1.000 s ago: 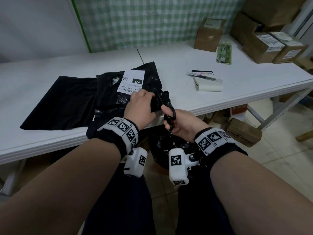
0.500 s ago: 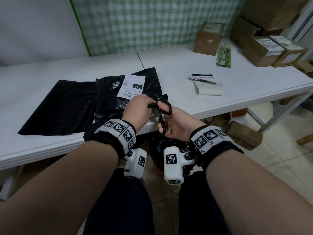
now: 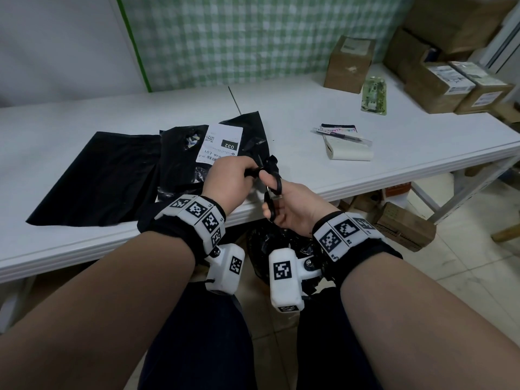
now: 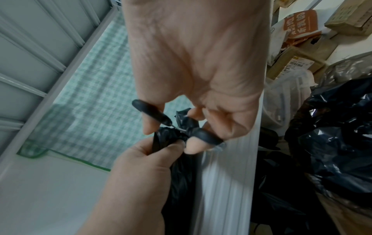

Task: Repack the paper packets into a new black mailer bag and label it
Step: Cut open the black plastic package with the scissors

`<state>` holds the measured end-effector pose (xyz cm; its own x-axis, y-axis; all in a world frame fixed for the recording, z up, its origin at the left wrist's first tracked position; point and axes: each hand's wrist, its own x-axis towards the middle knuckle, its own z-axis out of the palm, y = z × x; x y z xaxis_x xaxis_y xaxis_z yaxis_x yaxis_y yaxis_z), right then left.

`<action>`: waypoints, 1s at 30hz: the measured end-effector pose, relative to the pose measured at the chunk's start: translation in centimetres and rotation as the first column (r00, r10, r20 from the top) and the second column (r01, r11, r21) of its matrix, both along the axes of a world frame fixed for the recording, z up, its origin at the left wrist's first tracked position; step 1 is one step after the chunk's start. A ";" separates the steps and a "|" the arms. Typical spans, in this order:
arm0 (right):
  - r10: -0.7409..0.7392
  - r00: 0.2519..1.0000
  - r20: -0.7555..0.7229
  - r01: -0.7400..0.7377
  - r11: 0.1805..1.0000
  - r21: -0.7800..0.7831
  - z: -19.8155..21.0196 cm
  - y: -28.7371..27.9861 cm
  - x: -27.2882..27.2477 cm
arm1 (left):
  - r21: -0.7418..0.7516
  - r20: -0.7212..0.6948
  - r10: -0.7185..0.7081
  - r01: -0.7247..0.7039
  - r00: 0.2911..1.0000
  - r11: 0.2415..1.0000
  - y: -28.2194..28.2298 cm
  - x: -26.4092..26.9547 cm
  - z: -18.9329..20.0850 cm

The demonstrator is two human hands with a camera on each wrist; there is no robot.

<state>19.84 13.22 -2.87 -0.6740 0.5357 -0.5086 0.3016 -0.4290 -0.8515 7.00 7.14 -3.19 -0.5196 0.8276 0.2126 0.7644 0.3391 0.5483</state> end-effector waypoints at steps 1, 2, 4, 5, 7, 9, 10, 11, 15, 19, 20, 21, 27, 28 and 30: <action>-0.005 1.000 -0.005 0.005 1.000 0.011 0.0 0.0 -0.1 | 0.000 0.011 -0.001 0.001 1.000 1.000 0.0 -0.1 0.0; -0.008 1.000 -0.011 0.009 1.000 0.025 -0.2 0.0 -0.3 | 0.000 0.021 0.000 0.000 1.000 1.000 0.0 -0.3 0.0; -0.012 1.000 -0.013 0.013 0.998 0.064 -0.4 -0.1 -0.6 | 0.008 0.037 -0.010 0.010 0.999 1.000 0.0 -0.5 0.0; -0.016 1.000 -0.010 0.017 0.997 0.079 -0.6 -0.1 -0.7 | 0.014 0.043 -0.018 0.017 0.999 1.000 0.0 -0.6 0.1; -0.016 1.000 -0.002 0.017 0.996 0.093 -0.7 -0.1 -0.8 | 0.024 0.064 -0.026 0.024 0.998 0.999 -0.1 -0.7 0.3; -0.016 1.000 0.011 0.016 0.998 0.058 -0.6 0.0 -0.8 | 0.025 0.083 -0.041 0.039 0.996 0.999 -0.2 -0.8 0.4; -0.020 1.000 0.016 0.019 0.999 0.025 -0.6 0.1 -0.8 | 0.017 0.083 -0.055 0.054 0.995 0.998 -0.2 -0.8 0.5; -0.018 1.000 0.019 0.018 1.000 -0.003 -0.5 0.2 -0.8 | 0.007 0.081 -0.071 0.071 0.994 0.997 -0.2 -0.8 0.5; 0.009 1.000 0.021 -0.008 0.998 -0.058 -0.2 0.4 -1.1 | 0.003 0.110 -0.097 0.097 0.989 0.995 -0.4 -1.1 0.8; -0.024 1.000 -0.014 0.022 0.996 -0.084 -0.1 0.3 -1.4 | 0.016 0.150 -0.119 0.118 0.981 0.993 -0.4 -1.5 1.1; -0.043 0.999 -0.032 0.040 0.996 -0.080 -0.2 0.3 -1.5 | 0.015 0.160 -0.120 0.119 0.980 0.993 -0.4 -1.5 1.2; -0.063 0.997 -0.045 0.060 0.996 -0.070 -0.4 0.3 -1.6 | 0.013 0.167 -0.120 0.119 0.979 0.993 -0.4 -1.6 1.2; -0.053 0.999 0.009 0.054 0.997 -0.062 -0.5 0.8 -1.2 | -0.036 0.190 -0.105 0.114 0.976 0.993 -0.4 -1.5 1.3; -0.041 0.999 0.024 0.043 0.996 -0.076 -0.3 0.9 -1.0 | -0.051 0.186 -0.093 0.104 0.978 0.993 -0.2 -1.4 1.3; -0.023 0.999 0.039 0.026 0.996 -0.084 -0.1 1.1 -1.0 | -0.073 0.188 -0.055 0.070 0.981 0.995 0.1 -1.3 1.4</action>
<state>18.89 14.31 -2.93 -0.6403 0.5061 -0.5778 0.3214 -0.5067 -0.8000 5.73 7.24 -1.77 -0.4906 0.8700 0.0499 0.6727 0.3418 0.6562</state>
